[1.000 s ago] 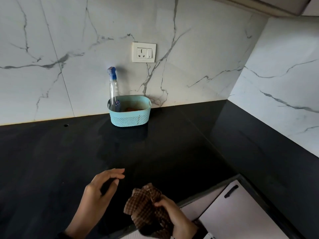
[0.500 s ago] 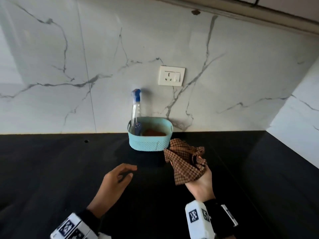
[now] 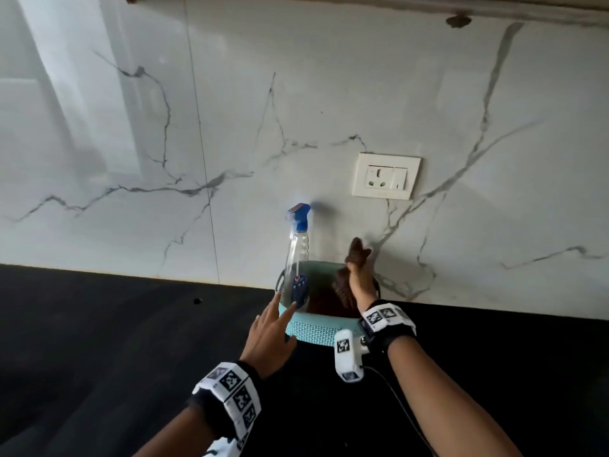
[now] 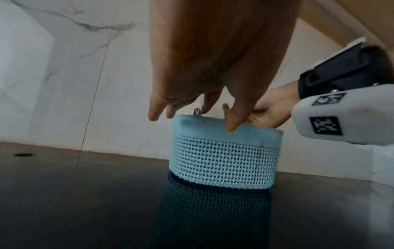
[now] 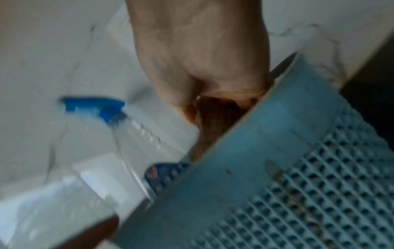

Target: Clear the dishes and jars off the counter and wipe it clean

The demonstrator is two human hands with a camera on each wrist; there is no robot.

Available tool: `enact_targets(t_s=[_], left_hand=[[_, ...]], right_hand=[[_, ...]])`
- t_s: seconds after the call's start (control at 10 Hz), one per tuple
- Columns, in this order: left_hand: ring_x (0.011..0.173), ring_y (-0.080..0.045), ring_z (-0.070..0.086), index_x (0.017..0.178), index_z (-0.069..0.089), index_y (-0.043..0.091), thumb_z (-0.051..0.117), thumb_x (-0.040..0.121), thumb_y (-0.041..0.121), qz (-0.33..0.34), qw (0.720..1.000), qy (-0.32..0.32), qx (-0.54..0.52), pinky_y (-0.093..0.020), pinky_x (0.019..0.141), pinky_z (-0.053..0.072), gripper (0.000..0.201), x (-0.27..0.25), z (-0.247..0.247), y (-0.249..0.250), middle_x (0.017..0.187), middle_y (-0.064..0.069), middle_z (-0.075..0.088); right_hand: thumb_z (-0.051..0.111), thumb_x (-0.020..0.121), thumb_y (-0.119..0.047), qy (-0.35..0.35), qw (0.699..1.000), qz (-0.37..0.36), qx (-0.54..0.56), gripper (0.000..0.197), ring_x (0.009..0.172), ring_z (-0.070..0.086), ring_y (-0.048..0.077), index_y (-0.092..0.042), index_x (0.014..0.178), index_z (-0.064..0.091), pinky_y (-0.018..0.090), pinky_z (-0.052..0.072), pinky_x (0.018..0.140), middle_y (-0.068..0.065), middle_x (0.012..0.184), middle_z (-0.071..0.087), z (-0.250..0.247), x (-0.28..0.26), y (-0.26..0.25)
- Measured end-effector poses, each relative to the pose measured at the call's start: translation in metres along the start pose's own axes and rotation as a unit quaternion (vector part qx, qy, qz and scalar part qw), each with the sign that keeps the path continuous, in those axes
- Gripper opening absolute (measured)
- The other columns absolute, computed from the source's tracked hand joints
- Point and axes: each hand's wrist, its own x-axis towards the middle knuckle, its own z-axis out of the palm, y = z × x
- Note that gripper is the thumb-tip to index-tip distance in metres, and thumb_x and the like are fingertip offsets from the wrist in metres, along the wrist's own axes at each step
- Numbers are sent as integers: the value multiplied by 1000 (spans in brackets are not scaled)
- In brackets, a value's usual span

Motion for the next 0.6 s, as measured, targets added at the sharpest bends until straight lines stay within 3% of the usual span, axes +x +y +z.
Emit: enact_targets(t_s=[0.1,0.2,0.3,0.4,0.5,0.6], left_hand=[[145,-27,-11,151,2,24,47,91,21,-59,996,-68,24,-51,115,4,74,9,8,1,156,-12,-17],[144,-26,-15,150,-4,18,41,93,18,-66,995,-74,33,-51,114,-4,73,9,9,7,156,-14,-14],[144,-27,-16,150,-5,15,38,94,16,-61,994,-85,32,-50,114,-8,70,8,8,10,156,-16,-13],[144,-29,-16,150,-4,14,38,94,16,-49,994,-98,27,-49,114,-9,70,4,8,18,156,-18,-13],[143,-31,-17,150,-4,16,38,93,16,-31,992,-120,-1,-49,115,-7,71,-2,13,28,155,-19,-15],[144,-30,-13,150,0,19,40,94,20,-14,988,-147,-54,-49,116,3,69,-11,11,29,157,-16,-10]], right_hand=[[47,89,-33,-52,921,22,-385,66,134,35,30,-14,146,20,44,31,110,16,150,26,19,8,29],[43,89,-41,-126,846,69,-514,64,139,23,40,-16,145,27,51,24,112,16,155,15,20,0,36],[47,88,-36,-147,849,47,-505,43,117,51,33,-8,120,56,44,39,102,19,131,50,13,-7,25],[53,86,-15,-93,898,-6,-431,21,82,61,28,1,83,65,35,48,80,18,87,66,-1,-27,-2],[54,81,-6,0,947,-40,-320,17,71,59,35,5,71,62,34,44,64,25,77,63,-19,-43,-19],[51,87,-7,20,983,25,-178,19,56,54,23,-10,68,55,27,41,53,15,77,61,-33,-65,-30]])
